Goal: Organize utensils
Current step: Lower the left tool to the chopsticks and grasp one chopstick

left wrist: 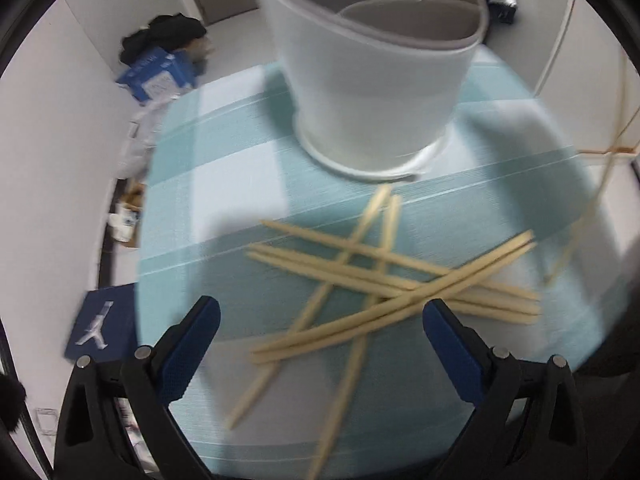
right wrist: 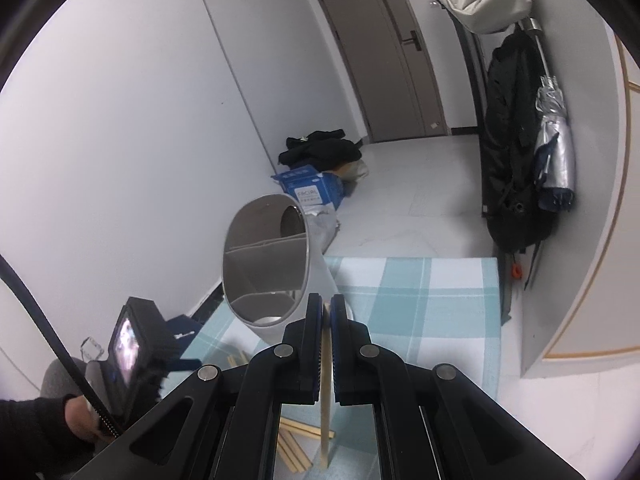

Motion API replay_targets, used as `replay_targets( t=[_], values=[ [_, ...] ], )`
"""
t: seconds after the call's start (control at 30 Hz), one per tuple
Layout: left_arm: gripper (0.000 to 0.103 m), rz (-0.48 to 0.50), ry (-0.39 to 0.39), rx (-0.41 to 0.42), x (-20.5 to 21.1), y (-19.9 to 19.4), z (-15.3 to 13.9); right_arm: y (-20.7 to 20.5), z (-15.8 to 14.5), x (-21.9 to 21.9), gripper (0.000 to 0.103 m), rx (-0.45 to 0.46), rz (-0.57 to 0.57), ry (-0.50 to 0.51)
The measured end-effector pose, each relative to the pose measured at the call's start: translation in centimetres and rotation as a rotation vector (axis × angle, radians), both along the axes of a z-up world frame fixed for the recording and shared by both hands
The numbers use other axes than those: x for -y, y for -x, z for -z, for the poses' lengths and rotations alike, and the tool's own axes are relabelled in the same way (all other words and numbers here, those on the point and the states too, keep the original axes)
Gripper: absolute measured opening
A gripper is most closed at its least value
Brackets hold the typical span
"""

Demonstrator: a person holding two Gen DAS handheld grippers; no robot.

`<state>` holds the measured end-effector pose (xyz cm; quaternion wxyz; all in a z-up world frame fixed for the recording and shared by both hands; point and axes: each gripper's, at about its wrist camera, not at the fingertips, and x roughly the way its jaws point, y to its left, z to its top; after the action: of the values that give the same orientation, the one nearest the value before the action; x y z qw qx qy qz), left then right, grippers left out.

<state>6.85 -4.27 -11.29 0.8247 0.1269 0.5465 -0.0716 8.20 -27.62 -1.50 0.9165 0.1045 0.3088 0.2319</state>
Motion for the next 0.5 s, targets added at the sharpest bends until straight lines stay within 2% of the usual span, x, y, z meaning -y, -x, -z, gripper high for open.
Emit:
replay_targets(
  t=[0.1, 0.17, 0.4, 0.5],
  values=[
    [0.099, -0.062, 0.048, -0.064, -1.5, -0.4, 0.4, 0.5, -0.3, 0.0, 0.003, 0.013, -0.001, 0.012],
    [0.099, -0.089, 0.049, -0.084, -2.3, -0.6, 0.7, 0.6, -0.3, -0.1, 0.003, 0.016, -0.005, 0.017],
    [0.099, -0.034, -0.018, -0.095, -1.0, -0.6, 1.5, 0.4, -0.3, 0.0, 0.003, 0.014, 0.001, 0.012],
    [0.098, -0.02, -0.027, -0.073, -0.2, -0.6, 1.0, 0.3, -0.2, 0.1, 0.003, 0.008, 0.006, 0.009]
  ],
)
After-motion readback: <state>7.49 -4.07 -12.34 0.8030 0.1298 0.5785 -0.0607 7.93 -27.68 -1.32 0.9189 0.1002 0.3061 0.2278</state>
